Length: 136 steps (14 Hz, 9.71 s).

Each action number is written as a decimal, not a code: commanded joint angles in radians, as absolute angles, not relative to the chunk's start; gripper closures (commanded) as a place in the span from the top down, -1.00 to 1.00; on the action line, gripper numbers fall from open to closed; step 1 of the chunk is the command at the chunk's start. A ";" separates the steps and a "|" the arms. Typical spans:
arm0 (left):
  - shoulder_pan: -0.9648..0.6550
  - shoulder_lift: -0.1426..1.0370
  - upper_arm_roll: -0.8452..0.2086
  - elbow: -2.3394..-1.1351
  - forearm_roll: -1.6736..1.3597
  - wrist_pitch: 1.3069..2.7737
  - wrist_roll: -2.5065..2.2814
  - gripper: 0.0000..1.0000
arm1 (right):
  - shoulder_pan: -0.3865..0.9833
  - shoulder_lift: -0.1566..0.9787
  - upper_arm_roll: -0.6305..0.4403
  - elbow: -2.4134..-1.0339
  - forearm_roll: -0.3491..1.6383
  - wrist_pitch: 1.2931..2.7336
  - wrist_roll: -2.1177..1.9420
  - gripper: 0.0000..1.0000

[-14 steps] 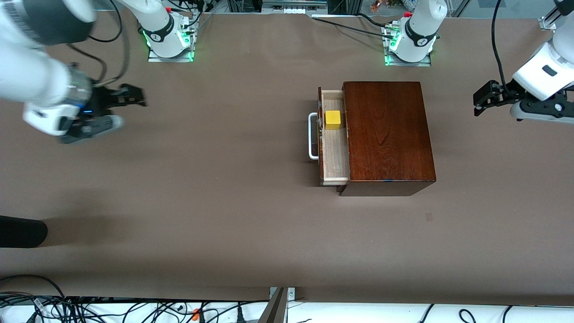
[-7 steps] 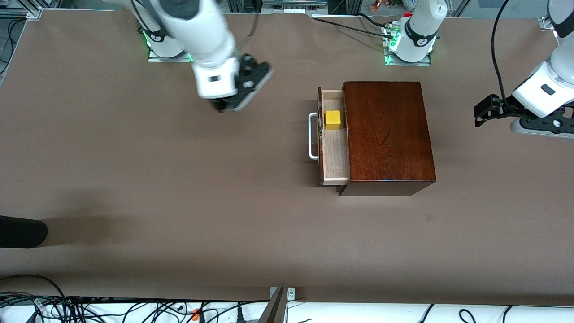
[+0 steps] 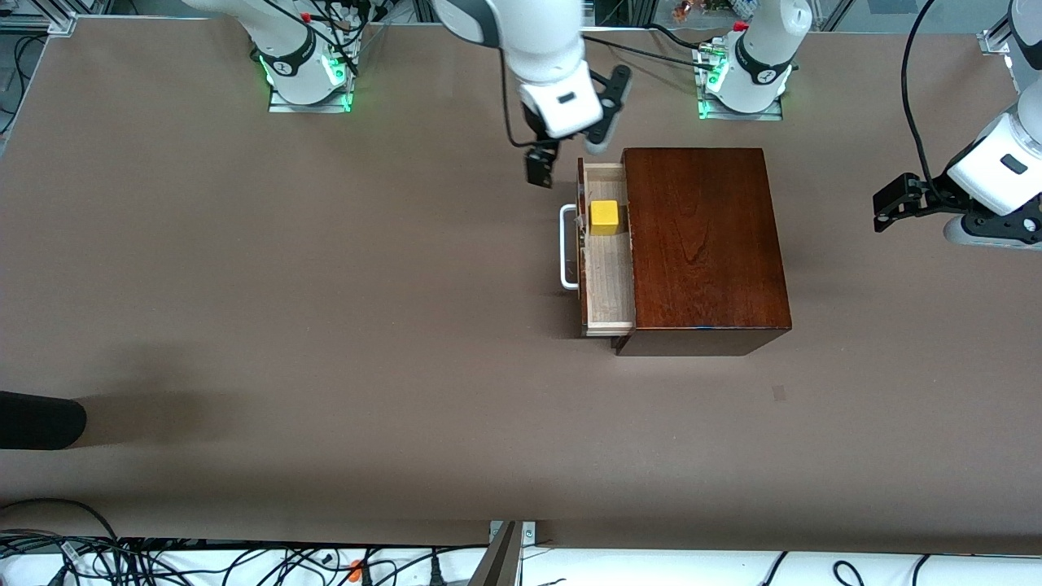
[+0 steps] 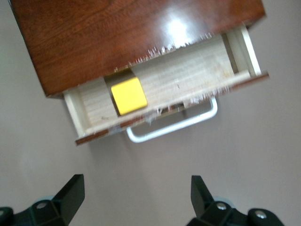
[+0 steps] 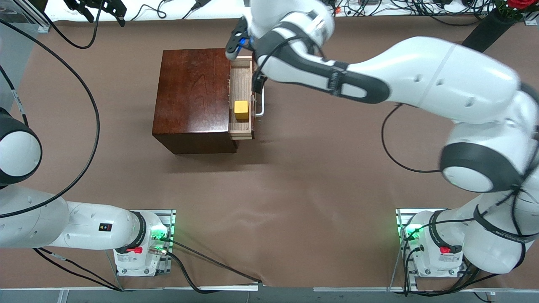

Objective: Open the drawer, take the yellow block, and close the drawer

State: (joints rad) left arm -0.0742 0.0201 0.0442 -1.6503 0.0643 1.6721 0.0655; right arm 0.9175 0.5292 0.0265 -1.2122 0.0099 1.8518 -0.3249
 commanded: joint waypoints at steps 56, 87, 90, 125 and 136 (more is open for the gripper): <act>-0.061 0.026 0.025 -1.620 0.046 1.623 0.120 1.00 | 0.798 0.615 -0.020 -0.943 -0.037 1.652 -0.227 -0.95; -0.060 0.028 0.025 -1.620 0.046 1.623 0.124 1.00 | 0.209 0.434 -0.138 -2.088 0.150 2.467 -0.178 -1.00; -0.060 0.026 0.025 -1.620 0.046 1.623 0.124 1.00 | 0.181 0.520 -0.107 -2.001 0.152 2.467 -0.173 -1.00; -0.064 0.055 0.025 -1.588 0.057 1.626 0.121 1.00 | 0.136 0.035 -0.161 -1.578 -0.017 1.519 0.020 1.00; -0.147 0.070 -0.118 -1.588 0.043 1.624 0.126 1.00 | 0.150 0.035 -0.155 -1.577 -0.029 1.517 0.017 1.00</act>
